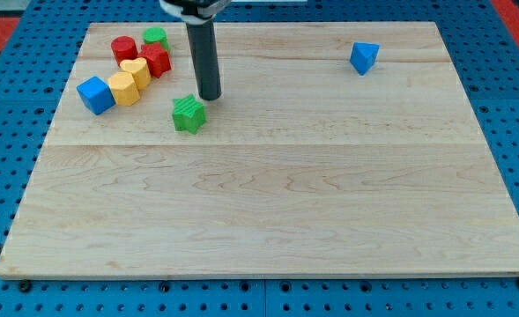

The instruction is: Separate the green circle from red star

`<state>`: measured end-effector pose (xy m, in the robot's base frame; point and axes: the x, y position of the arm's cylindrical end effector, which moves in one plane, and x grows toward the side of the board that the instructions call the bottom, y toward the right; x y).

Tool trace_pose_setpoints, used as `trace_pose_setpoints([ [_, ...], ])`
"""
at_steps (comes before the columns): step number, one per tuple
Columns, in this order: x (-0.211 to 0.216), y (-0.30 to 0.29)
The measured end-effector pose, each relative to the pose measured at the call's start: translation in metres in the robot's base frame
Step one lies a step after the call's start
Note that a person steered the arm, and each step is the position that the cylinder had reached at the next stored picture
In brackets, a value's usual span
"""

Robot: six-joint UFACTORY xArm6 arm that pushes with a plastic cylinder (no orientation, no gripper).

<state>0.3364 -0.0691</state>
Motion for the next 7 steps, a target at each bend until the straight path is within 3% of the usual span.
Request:
trace_pose_setpoints([
  [1,-0.059,-0.009],
  [3,-0.123,0.006],
  [4,-0.139,-0.003],
  [6,-0.140,-0.101],
  [7,-0.140,-0.123],
])
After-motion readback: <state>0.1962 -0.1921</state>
